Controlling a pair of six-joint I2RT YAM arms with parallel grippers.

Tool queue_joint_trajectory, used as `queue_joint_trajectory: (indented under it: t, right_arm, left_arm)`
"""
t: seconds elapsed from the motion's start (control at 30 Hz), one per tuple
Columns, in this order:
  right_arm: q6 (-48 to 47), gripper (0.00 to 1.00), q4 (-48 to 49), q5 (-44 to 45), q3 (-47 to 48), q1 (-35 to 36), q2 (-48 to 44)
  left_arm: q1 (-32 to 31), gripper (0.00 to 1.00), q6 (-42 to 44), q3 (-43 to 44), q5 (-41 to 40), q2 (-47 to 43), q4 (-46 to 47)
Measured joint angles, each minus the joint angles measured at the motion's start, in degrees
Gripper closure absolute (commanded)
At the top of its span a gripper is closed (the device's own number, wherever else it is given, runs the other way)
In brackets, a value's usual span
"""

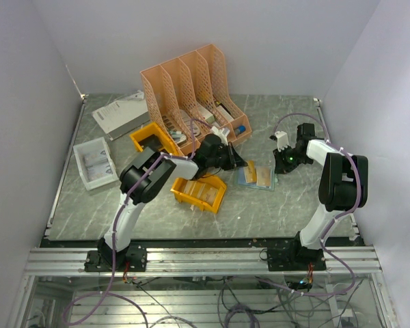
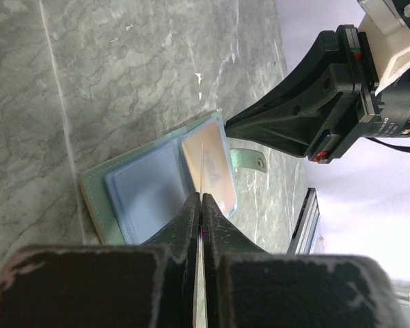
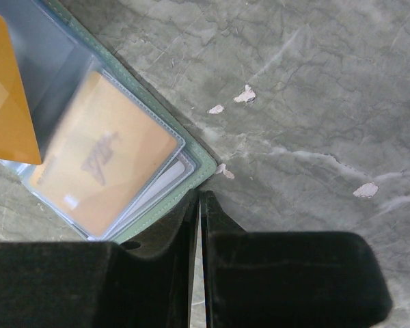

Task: Put the credit cards into the card holder
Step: Insert the credit card into the card holder.

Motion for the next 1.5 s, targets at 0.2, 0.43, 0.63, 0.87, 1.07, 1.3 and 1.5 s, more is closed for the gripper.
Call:
queue_joint_trajectory:
  t: [0.2, 0.43, 0.63, 0.87, 1.07, 1.3, 1.5]
  right_arm:
    - [0.0, 0.94, 0.0, 0.0, 0.0, 0.0, 0.0]
    - [0.0, 0.93, -0.02, 0.0, 0.0, 0.0, 0.0]
    - [-0.02, 0.93, -0.02, -0.02, 0.0, 0.0, 0.0]
    - [-0.02, 0.93, -0.07, -0.04, 0.0, 0.0, 0.0]
    - [-0.02, 0.93, -0.2, -0.09, 0.0, 0.0, 0.0]
    - [-0.02, 0.93, -0.26, -0.17, 0.0, 0.0, 0.0]
    - [-0.02, 0.93, -0.28, -0.2, 0.0, 0.0, 0.0]
  left_arm:
    - [0.0, 0.93, 0.5, 1.49, 0.15, 0.85, -1.31]
    - [-0.07, 0.93, 1.62, 2.86, 0.15, 0.96, -4.24]
    - [-0.15, 0.93, 2.51, 3.48, 0.15, 0.96, -6.36]
    - [-0.61, 0.93, 2.71, 4.48, 0.17, 1.7, -7.61]
    - [-0.85, 0.93, 2.93, 5.42, 0.2, 2.01, -9.22]
    - [-0.92, 0.93, 3.8, 7.17, 0.2, 2.47, -11.76]
    - [-0.96, 0.93, 4.28, 8.35, 0.24, 3.23, -13.92]
